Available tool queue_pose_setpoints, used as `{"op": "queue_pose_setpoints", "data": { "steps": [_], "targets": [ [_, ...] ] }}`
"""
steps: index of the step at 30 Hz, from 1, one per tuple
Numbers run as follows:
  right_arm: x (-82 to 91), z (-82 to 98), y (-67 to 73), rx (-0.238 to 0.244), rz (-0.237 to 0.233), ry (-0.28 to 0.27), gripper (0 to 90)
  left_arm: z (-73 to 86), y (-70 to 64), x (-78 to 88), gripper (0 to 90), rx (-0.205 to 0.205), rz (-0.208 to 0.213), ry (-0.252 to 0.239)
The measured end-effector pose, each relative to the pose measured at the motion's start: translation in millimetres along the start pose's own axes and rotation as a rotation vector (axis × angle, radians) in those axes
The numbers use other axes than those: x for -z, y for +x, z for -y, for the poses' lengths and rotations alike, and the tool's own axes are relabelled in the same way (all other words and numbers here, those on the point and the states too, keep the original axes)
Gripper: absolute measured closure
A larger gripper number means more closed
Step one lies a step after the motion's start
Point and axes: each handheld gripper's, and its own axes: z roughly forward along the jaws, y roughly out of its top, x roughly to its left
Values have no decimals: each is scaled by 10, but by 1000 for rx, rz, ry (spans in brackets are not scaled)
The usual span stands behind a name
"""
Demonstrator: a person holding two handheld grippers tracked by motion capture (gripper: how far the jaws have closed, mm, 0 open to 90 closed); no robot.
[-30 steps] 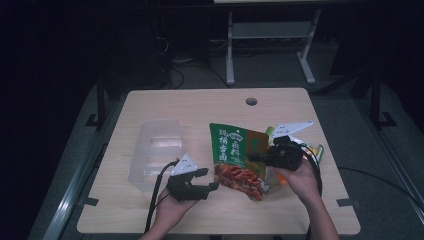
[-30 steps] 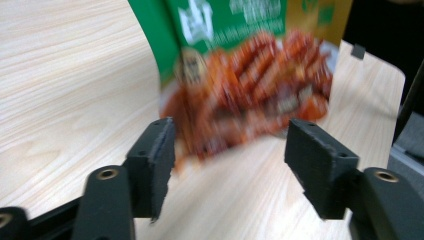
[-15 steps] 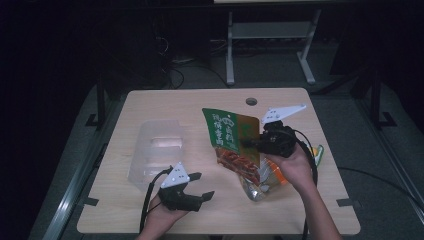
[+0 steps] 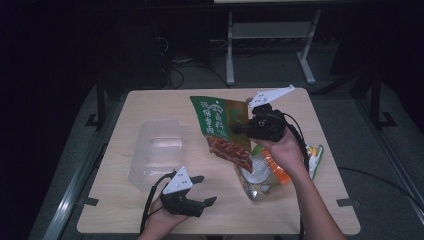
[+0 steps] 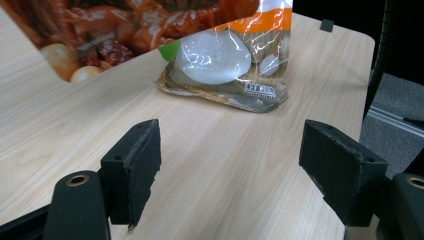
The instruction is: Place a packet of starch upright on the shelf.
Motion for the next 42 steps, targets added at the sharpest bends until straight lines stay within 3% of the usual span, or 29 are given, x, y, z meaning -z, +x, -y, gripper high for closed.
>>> {"op": "queue_pose_setpoints", "data": {
  "steps": [10, 14, 21, 22, 29, 42],
  "targets": [
    [-104, -274, -18, 45, -13, -7, 896, 23, 29, 18, 245, 4, 0, -2],
    [-205, -387, 4, 42, -31, -5, 896, 39, 45, 30, 245, 8, -12, 6],
    [-387, -592, 67, 81, -62, 0, 896, 44, 26, 63, 245, 0, -17, 0],
    [-418, -618, 64, 107, -63, -3, 896, 45, 17, 64, 245, 3, -19, -2],
    [-607, -760, 94, 98, -93, -18, 896, 47, 37, 99, 241, 7, -23, -11],
    [-1046, -1076, 82, 137, -123, 0, 896, 67, 73, 92, 238, 19, -15, -9]
  ]
}}
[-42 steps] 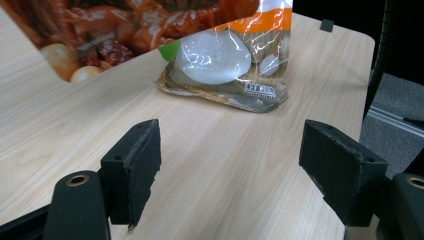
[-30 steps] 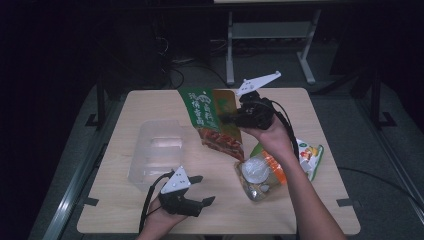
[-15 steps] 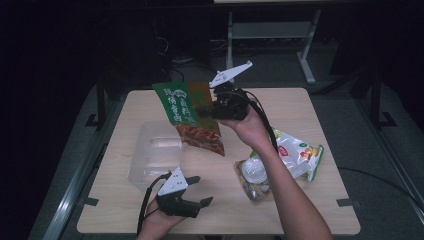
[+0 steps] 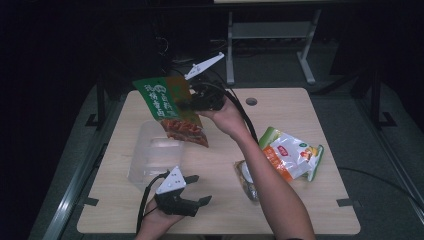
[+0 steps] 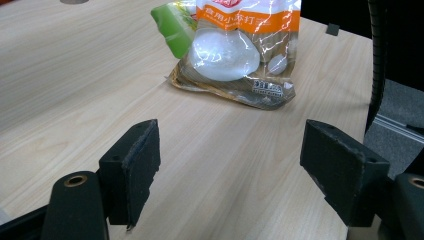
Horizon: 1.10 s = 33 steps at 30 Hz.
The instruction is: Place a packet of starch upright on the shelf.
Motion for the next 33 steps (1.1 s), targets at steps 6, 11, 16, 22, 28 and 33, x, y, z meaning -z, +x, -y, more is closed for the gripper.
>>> {"op": "queue_pose_setpoints", "data": {
  "steps": [6, 11, 16, 22, 28, 33],
  "targets": [
    [-241, -86, -60, -8, -18, 1, 896, 19, 8, -12, 235, -1, 3, 7],
    [-460, -87, -117, -18, -32, -4, 896, 22, -4, -23, 235, -9, 6, 14],
    [-668, -77, -161, -32, -51, -16, 896, 19, 2, -13, 235, -14, 5, 21],
    [-906, -29, -228, -48, -68, -29, 896, 21, -4, -19, 234, 4, 9, 12],
    [-1159, 136, -306, -88, -75, -46, 896, 24, -17, -23, 234, -20, 5, 19],
    [-1242, 321, -396, -122, -75, -46, 895, 28, -8, -22, 234, -14, 3, 12]
  ]
}}
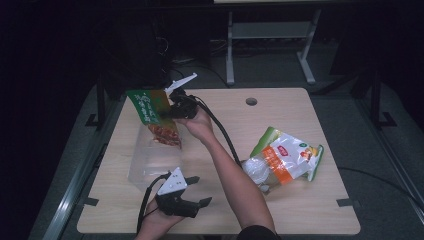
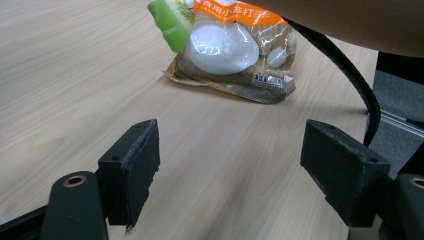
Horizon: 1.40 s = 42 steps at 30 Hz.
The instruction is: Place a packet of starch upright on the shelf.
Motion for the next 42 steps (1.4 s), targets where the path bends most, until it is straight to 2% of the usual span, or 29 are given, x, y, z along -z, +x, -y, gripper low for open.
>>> {"op": "queue_pose_setpoints", "data": {
  "steps": [2, 4, 9, 13, 15, 17, 18, 21, 25, 30, 33, 35, 42],
  "targets": [
    [29, 32, -39, -15, -11, -11, 893, 1, 1, -2, 234, 2, -1, 0],
    [52, 67, -62, -10, -7, 1, 891, 0, 4, -7, 234, 2, 1, 0],
    [111, 146, -120, 1, 26, 21, 891, -1, 3, -19, 235, -3, 2, 7],
    [142, 155, -152, -14, 38, 29, 886, 1, -4, -33, 234, -5, 5, 13],
    [150, 141, -149, -1, 60, 50, 840, 2, 0, -35, 234, -4, 5, 15],
    [177, 135, -147, -5, 76, 62, 742, 4, 5, -32, 234, -3, 5, 16],
    [200, 133, -147, -24, 74, 67, 706, 7, 8, -31, 234, -3, 6, 16],
    [297, 143, -178, -52, 67, 68, 623, 8, 9, -30, 234, 0, 7, 14],
    [450, 170, -165, -48, 67, 65, 564, 9, 2, -40, 232, -3, 11, 23],
    [642, 251, -134, -59, 36, 70, 488, 13, 2, -49, 228, 0, 16, 25],
    [750, 307, -115, -66, 17, 65, 463, 16, -3, -54, 227, 9, 16, 30],
    [822, 354, -114, -60, 20, 68, 458, 17, -7, -58, 226, 11, 17, 29],
    [1101, 545, -100, -89, 37, 57, 437, 24, -19, -78, 225, -9, 23, 42]
  ]
}}
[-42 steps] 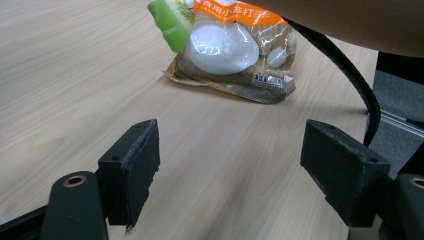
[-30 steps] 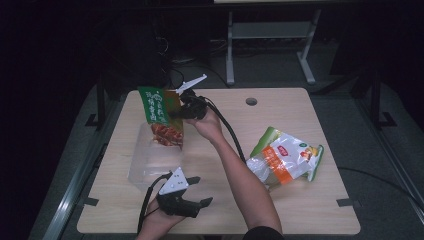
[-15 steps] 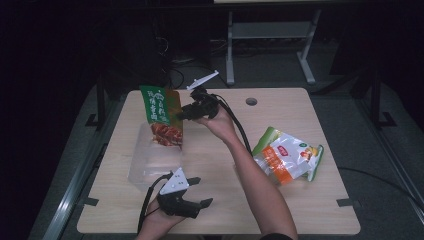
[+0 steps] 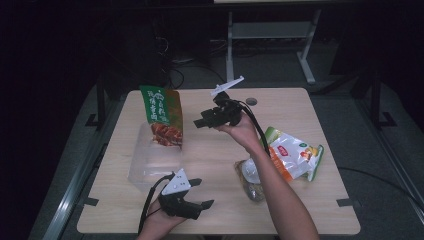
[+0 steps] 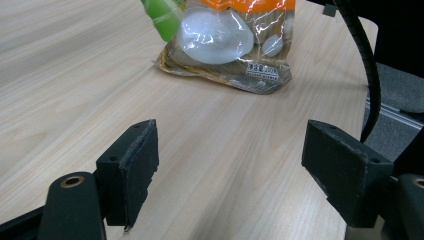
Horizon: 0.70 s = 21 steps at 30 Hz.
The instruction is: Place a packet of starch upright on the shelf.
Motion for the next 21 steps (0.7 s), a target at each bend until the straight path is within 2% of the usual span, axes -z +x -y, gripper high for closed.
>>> {"op": "queue_pose_setpoints", "data": {
  "steps": [11, 13, 16, 17, 21],
  "targets": [
    [367, 277, -25, -34, 35, 28, 385, 9, 17, -18, 223, 0, 5, 15],
    [441, 340, -11, -34, 49, 14, 377, 8, 22, -26, 223, 20, 15, 7],
    [521, 414, -9, -53, 40, 28, 369, 0, 36, -26, 223, 23, 13, -1],
    [553, 451, 4, -49, 45, 18, 371, 1, 33, -25, 223, 35, 17, 1],
    [666, 589, 27, -59, 62, 37, 359, -10, 43, -32, 223, 21, 20, 5]
  ]
}}
